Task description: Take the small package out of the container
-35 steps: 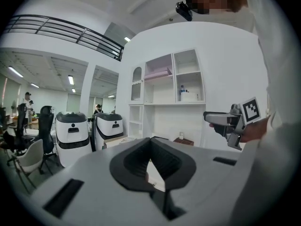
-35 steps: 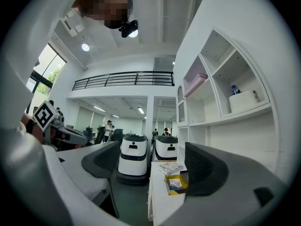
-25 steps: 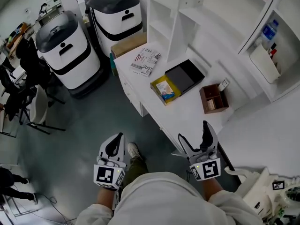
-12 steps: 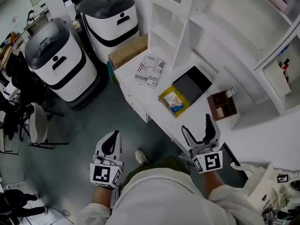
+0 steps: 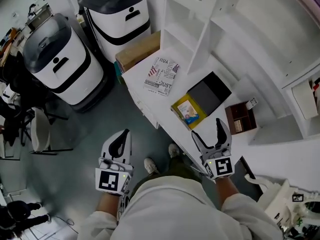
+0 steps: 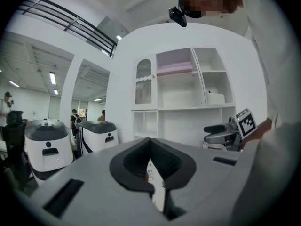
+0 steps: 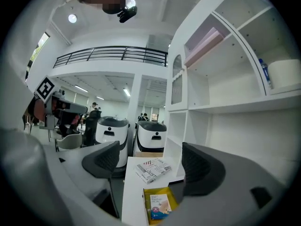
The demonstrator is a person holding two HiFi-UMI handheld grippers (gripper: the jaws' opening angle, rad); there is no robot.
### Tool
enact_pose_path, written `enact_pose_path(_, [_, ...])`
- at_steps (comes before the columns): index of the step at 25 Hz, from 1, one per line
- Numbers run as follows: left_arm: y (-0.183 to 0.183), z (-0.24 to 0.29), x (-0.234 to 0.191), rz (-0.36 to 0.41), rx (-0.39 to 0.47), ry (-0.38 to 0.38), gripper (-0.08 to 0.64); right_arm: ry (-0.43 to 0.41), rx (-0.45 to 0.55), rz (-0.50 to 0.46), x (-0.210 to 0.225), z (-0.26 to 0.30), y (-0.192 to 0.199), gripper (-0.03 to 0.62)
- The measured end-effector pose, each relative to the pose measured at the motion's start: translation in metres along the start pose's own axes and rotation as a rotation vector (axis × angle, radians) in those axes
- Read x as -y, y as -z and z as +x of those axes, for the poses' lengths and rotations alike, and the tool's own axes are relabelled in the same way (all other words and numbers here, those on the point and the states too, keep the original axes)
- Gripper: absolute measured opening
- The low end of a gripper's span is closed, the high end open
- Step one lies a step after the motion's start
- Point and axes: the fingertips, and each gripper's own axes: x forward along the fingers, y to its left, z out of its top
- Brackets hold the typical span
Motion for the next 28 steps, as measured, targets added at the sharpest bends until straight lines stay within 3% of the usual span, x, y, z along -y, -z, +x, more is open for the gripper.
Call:
enact_pose_path(12, [0.005, 0.038, -0.013, -0.013, -0.058, -0.098, 0.008, -0.153, -0.285, -0.055, 0.034, 0.094, 0.113, 0.419])
enact_pose_path(17, [0.010, 0.043, -0.021, -0.020, -0.080, -0.123, 0.008, -0.188, -0.419, -0.055, 0.035, 0.116, 0.165, 0.419])
enact_pose_path(28, [0.025, 0.045, -0.033, -0.039, -0.125, -0.160, 0.008, -0.239, -0.613, -0.062, 0.033, 0.146, 0.246, 0.419])
